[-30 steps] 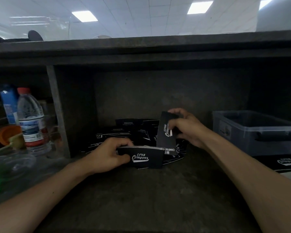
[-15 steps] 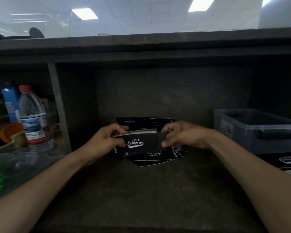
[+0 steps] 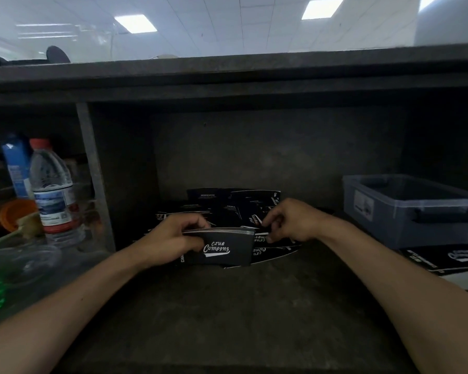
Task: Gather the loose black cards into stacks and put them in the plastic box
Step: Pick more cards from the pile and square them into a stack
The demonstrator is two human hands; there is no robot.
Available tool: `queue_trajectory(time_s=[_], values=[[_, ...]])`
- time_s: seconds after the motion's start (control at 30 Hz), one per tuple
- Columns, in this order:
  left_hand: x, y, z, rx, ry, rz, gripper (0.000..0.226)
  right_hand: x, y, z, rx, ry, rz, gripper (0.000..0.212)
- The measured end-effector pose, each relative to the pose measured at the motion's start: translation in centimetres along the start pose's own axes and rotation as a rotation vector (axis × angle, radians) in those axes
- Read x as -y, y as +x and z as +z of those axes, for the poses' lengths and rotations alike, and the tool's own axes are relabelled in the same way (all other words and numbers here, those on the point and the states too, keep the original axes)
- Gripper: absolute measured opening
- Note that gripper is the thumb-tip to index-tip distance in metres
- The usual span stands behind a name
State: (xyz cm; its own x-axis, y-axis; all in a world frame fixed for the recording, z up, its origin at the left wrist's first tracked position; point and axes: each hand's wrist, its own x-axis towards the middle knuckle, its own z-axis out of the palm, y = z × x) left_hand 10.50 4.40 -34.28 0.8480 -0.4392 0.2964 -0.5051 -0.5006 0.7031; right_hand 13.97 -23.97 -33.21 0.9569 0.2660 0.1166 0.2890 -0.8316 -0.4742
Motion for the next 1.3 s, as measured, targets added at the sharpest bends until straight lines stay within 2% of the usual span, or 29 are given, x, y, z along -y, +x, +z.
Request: queue_trajectory(time_s=[0.07, 0.17, 0.3, 0.33, 0.4, 0.47, 0.5, 0.53, 0.6, 0.67, 0.7, 0.73, 0.87, 0.97, 1.07, 1.13, 1.2, 1.27, 1.3], values=[[0.0, 0.0, 0.0, -0.018, -0.004, 0.015, 0.021, -0.3, -0.3, -0.4, 0.003, -0.042, 0.007, 0.046], [0.1, -0.1, -0.1, -0.008, -0.022, 0.049, 0.018, -0.1, -0.5, -0.3, 0.074, -0.018, -0.004, 0.063], [0.6, -0.1, -0.1, -0.02, 0.027, 0.085, 0.024, 0.1, -0.2, -0.1, 0.044, -0.007, 0.064, 0.065], [0.8, 0.0, -0.1, -0.05, 0.045, 0.089, 0.025, 0.0, -0.1, -0.2, -0.002, -0.015, 0.085, 0.06], [1.0, 0.2, -0.2, -0.105, 0.055, 0.07, 0.025, -0.3, 0.0, -0.4, -0.167, 0.0, 0.113, 0.035], [1.0, 0.4, -0.3, -0.13, -0.011, 0.028, 0.021, -0.5, 0.1, -1.0, -0.381, 0.11, 0.114, 0.013], [0.8, 0.4, -0.4, -0.127, -0.066, 0.01, 0.019, -0.4, 0.1, -1.4, -0.48, 0.212, 0.097, 0.01], [0.5, 0.3, -0.4, -0.113, -0.104, -0.001, 0.019, -0.3, 0.0, -1.7, -0.557, 0.348, 0.071, 0.014], [0.0, 0.1, -0.3, -0.054, -0.11, -0.007, 0.022, 0.4, -0.3, -2.1, -0.615, 0.621, 0.007, 0.044], [-0.2, -0.2, 0.1, 0.006, -0.048, 0.0, 0.023, 1.0, -0.5, -2.1, -0.549, 0.798, -0.041, 0.078], [-0.2, -0.2, 0.3, 0.02, -0.03, 0.001, 0.021, 1.3, -0.5, -1.9, -0.493, 0.859, -0.053, 0.085], [-0.1, -0.2, 0.3, 0.023, -0.023, 0.0, 0.017, 1.6, -0.5, -1.6, -0.448, 0.901, -0.052, 0.083], [0.0, 0.0, 0.2, 0.013, -0.048, -0.015, 0.024, 2.2, -0.2, -0.8, -0.325, 1.008, 0.008, 0.036], [0.4, 0.1, 0.2, 0.002, -0.168, -0.028, 0.035, 1.7, 0.2, -0.7, -0.166, 1.167, 0.064, 0.037], [0.7, 0.2, 0.2, -0.014, -0.242, -0.008, 0.047, 1.8, -0.1, -0.3, 0.079, 1.115, 0.113, 0.019], [0.8, 0.3, 0.2, -0.016, -0.24, 0.003, 0.053, 1.8, -0.3, 0.0, 0.175, 1.081, 0.117, 0.019], [0.9, 0.4, 0.2, -0.027, -0.239, -0.011, 0.055, 1.9, -0.2, -0.1, 0.097, 1.044, 0.115, 0.027], [0.7, 0.5, 0.2, -0.056, -0.184, 0.026, 0.047, 1.7, 0.0, -0.4, -0.127, 0.887, 0.094, 0.027], [0.6, 0.4, 0.2, -0.065, -0.151, 0.058, 0.041, 1.5, 0.1, -0.4, -0.222, 0.733, 0.071, 0.034]])
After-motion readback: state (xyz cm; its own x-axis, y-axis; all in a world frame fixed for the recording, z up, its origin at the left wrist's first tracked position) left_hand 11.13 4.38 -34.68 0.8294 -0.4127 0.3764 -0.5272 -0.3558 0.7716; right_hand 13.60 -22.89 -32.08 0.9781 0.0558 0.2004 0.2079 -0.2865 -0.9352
